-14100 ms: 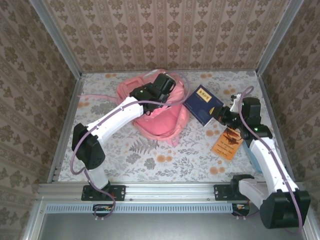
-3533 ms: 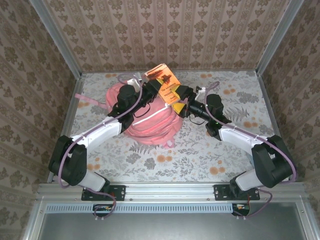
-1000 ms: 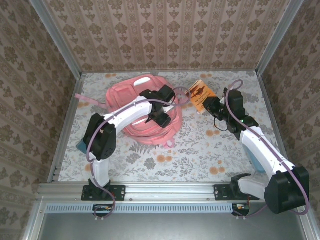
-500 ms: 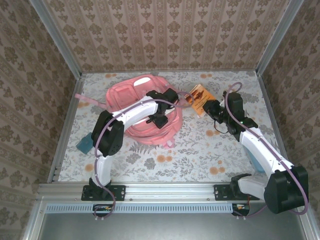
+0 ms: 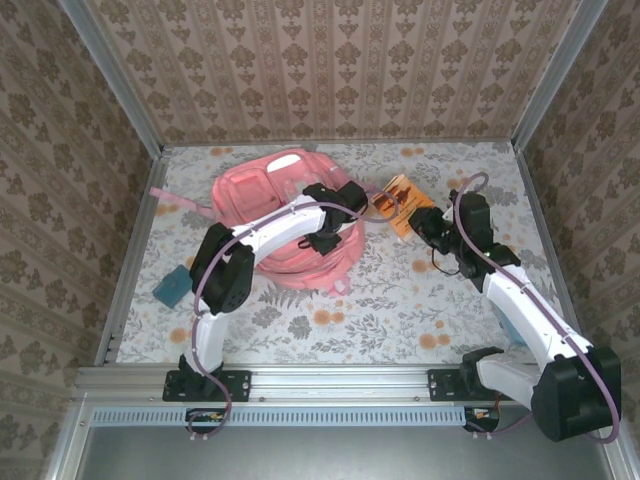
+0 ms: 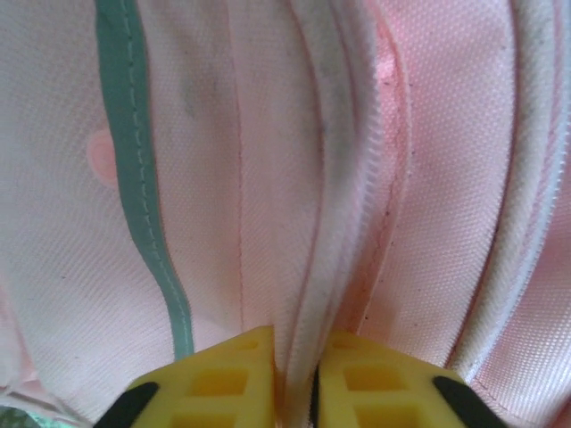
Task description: Pack books, pencil case, and school supplies into a backpack
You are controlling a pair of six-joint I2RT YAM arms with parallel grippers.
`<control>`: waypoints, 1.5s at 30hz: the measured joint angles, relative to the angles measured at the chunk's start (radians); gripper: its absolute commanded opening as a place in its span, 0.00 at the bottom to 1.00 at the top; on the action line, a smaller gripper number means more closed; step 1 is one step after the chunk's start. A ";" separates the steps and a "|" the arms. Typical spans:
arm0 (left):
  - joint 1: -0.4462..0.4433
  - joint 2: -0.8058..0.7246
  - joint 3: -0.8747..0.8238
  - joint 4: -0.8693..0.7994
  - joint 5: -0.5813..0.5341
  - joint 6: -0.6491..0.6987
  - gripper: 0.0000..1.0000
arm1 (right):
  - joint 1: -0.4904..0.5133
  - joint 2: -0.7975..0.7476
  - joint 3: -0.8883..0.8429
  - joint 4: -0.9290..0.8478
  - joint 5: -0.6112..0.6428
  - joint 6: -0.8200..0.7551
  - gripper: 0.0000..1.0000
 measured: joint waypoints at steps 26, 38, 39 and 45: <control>-0.021 -0.393 -0.200 0.482 -0.220 0.031 0.00 | -0.006 -0.097 -0.086 -0.019 -0.126 -0.063 0.11; -0.021 -0.287 -0.089 0.493 -0.212 -0.012 0.00 | 0.011 -0.004 -0.132 0.161 -0.321 0.056 0.11; -0.021 -0.287 -0.089 0.492 -0.207 -0.014 0.00 | 0.020 0.016 -0.132 0.178 -0.323 0.070 0.12; -0.021 -0.287 -0.089 0.492 -0.181 -0.033 0.00 | 0.126 0.202 -0.079 0.249 -0.309 0.149 0.10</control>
